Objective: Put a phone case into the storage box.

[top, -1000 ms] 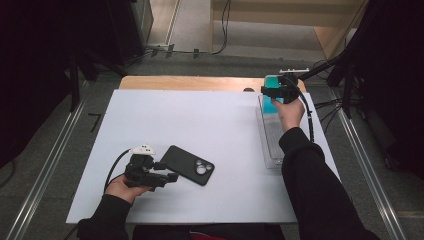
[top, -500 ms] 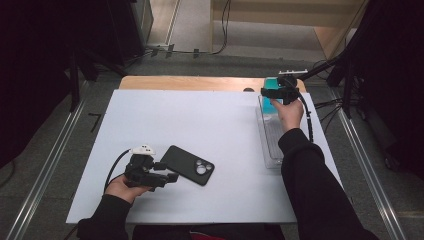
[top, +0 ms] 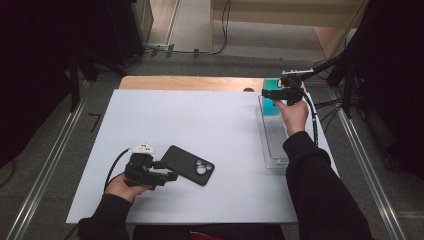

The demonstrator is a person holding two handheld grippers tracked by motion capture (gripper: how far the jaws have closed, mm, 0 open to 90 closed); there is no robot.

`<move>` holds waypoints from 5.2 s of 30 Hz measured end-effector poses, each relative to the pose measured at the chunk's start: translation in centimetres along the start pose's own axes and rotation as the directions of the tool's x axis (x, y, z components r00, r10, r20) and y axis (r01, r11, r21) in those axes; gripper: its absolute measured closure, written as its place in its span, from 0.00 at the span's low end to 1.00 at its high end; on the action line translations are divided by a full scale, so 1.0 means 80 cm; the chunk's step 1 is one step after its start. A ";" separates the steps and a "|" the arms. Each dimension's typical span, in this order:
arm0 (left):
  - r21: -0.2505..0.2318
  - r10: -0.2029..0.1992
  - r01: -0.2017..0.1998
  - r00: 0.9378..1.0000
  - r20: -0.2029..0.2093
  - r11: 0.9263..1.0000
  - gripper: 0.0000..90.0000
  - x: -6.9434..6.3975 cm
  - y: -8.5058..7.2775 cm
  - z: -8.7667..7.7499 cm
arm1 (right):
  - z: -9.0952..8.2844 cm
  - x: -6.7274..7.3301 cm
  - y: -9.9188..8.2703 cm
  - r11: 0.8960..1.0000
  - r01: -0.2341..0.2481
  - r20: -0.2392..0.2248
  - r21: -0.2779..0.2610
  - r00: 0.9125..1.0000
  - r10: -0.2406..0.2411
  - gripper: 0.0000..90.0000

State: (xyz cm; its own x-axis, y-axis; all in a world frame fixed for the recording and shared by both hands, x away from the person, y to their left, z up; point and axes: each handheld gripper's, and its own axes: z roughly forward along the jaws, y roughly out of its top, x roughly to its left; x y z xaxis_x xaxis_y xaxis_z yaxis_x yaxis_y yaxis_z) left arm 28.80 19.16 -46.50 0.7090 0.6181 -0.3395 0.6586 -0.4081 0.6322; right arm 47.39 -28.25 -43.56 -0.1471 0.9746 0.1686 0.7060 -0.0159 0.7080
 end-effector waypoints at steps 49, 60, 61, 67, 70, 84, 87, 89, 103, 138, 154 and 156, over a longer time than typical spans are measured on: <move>-0.008 -0.004 0.005 0.999 0.045 1.000 0.32 0.022 0.032 -0.007 | -0.127 0.093 -0.108 0.958 0.281 -0.467 0.052 0.855 -0.225 0.31; -0.021 -0.004 0.005 0.997 0.071 1.000 0.32 0.021 0.033 -0.009 | -0.140 0.105 -0.146 0.943 0.330 -0.544 0.049 0.800 -0.252 0.31; -0.026 -0.004 0.006 0.997 0.076 1.000 0.32 0.021 0.033 -0.009 | -0.141 0.105 -0.150 0.943 0.329 -0.551 0.048 0.796 -0.249 0.31; -0.027 -0.012 0.015 0.995 0.098 1.000 0.32 0.021 0.034 -0.010 | -0.146 0.111 -0.175 0.922 0.385 -0.570 0.045 0.768 -0.293 0.31; -0.027 -0.009 0.012 0.994 0.106 1.000 0.32 0.021 0.034 -0.011 | -0.148 0.112 -0.183 0.917 0.396 -0.584 0.036 0.754 -0.303 0.31; -0.017 -0.003 0.005 0.994 0.114 1.000 0.32 0.018 0.032 -0.009 | -0.144 0.099 -0.219 0.890 0.451 -0.590 0.066 0.737 -0.329 0.29; -0.023 -0.014 0.017 0.991 0.133 1.000 0.32 0.018 0.029 -0.008 | -0.143 0.092 -0.222 0.895 0.440 -0.585 0.079 0.747 -0.316 0.29; -0.019 -0.016 0.019 0.990 0.137 1.000 0.32 0.018 0.028 -0.006 | -0.141 0.088 -0.224 0.900 0.426 -0.584 0.092 0.755 -0.298 0.29; 0.004 -0.036 0.036 0.992 0.125 0.999 0.32 0.017 0.026 0.001 | -0.136 0.083 -0.223 0.906 0.409 -0.574 0.109 0.770 -0.279 0.29; 0.103 -0.028 0.026 1.000 0.013 0.994 1.00 0.090 0.113 0.076 | -0.144 0.087 -0.227 0.896 0.435 -0.555 0.095 0.770 -0.315 0.29; 0.176 -0.016 0.021 1.000 -0.027 0.984 1.00 0.099 0.086 0.076 | -0.146 0.087 -0.229 0.894 0.438 -0.556 0.094 0.768 -0.318 0.29; 0.189 -0.016 0.022 0.999 -0.032 0.982 1.00 0.098 0.082 0.069 | -0.146 0.087 -0.229 0.894 0.439 -0.557 0.093 0.767 -0.319 0.29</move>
State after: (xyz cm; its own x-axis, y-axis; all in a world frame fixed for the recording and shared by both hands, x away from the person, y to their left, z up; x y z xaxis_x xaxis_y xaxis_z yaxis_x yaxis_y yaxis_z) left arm 40.05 17.60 -48.89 0.6901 0.6454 -0.3274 0.7095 -0.5142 0.4818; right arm 25.35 -23.77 -47.34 -0.7238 0.6284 0.2850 0.6304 0.4345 0.6432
